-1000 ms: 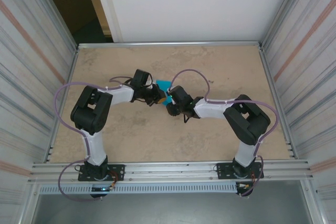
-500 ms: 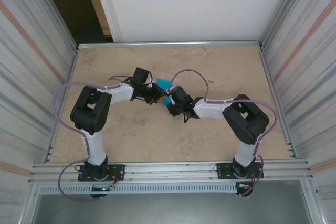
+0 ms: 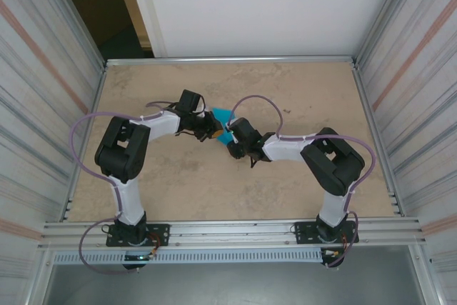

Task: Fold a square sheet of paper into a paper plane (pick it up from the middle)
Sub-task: Fourth fold the wing at the center of the table.

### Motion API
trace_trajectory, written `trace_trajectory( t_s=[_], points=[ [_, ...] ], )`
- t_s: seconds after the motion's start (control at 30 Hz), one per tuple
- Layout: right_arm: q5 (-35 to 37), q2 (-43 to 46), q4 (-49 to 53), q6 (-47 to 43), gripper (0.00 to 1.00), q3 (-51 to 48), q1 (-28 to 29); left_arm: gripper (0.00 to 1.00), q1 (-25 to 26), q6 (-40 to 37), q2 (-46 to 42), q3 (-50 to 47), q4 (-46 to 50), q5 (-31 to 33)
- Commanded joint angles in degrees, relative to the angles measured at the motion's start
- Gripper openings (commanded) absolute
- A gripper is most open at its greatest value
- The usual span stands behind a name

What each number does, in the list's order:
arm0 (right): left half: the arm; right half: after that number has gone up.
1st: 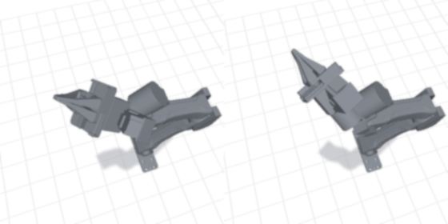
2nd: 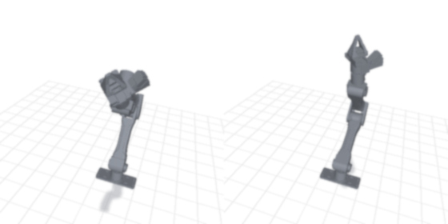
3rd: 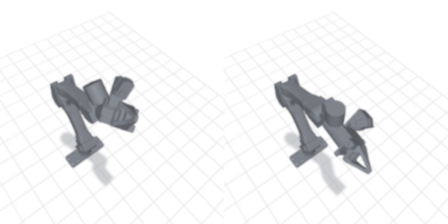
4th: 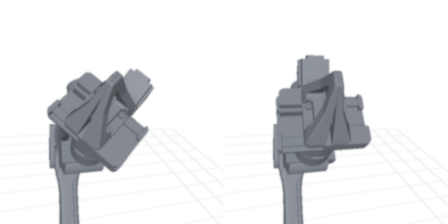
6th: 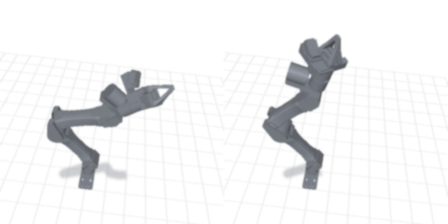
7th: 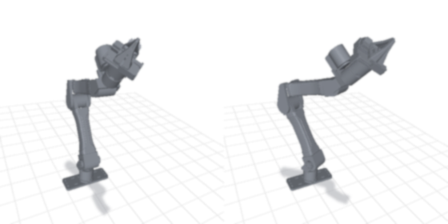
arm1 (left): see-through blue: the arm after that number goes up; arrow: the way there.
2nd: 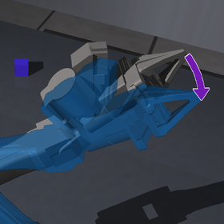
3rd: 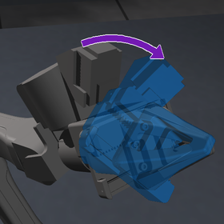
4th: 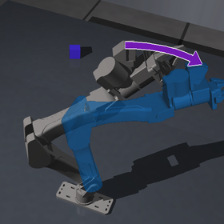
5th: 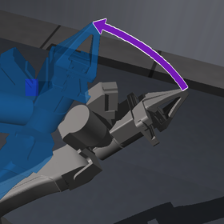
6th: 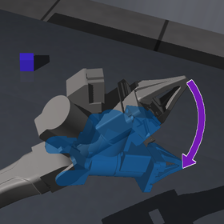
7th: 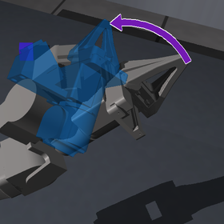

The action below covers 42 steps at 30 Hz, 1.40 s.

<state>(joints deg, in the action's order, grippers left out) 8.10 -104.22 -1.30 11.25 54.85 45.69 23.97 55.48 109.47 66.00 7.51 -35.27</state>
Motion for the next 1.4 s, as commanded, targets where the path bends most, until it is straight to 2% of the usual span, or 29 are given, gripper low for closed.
trace_trajectory(
  t_s=[0.0, 0.6, 0.83, 1.03, 1.23, 1.37],
  points=[
    [1.79, -0.95, -0.08, -1.66, 0.34, 1.57, 0.70, 0.10, 0.12, -0.78, -1.62, 1.53, 1.37, 0.29],
    [3.19, -1.64, -0.27, -1.81, 0.33, 2.63, 0.91, 0.11, 0.64, -0.58, -0.98, 1.92, 2.16, 0.29],
    [3.20, -1.78, -0.08, -1.97, 0.27, 2.41, 1.00, 0.12, 0.74, -0.60, -1.45, 2.14, 2.49, 0.27],
    [1.90, -1.79, 0.57, -2.76, 0.23, 2.16, 1.00, 0.21, 0.01, -1.02, -2.03, 2.64, 3.19, 0.29],
    [-1.31, -1.50, 1.30, -3.25, 0.20, 2.00, 0.81, 0.39, -3.33, -2.90, -4.81, 2.30, 5.29, 1.68],
    [-3.80, -1.55, 1.64, -3.02, 0.18, 2.19, 0.23, 0.46, -5.94, -3.71, -7.43, 1.19, 5.41, 2.32]
  ],
)
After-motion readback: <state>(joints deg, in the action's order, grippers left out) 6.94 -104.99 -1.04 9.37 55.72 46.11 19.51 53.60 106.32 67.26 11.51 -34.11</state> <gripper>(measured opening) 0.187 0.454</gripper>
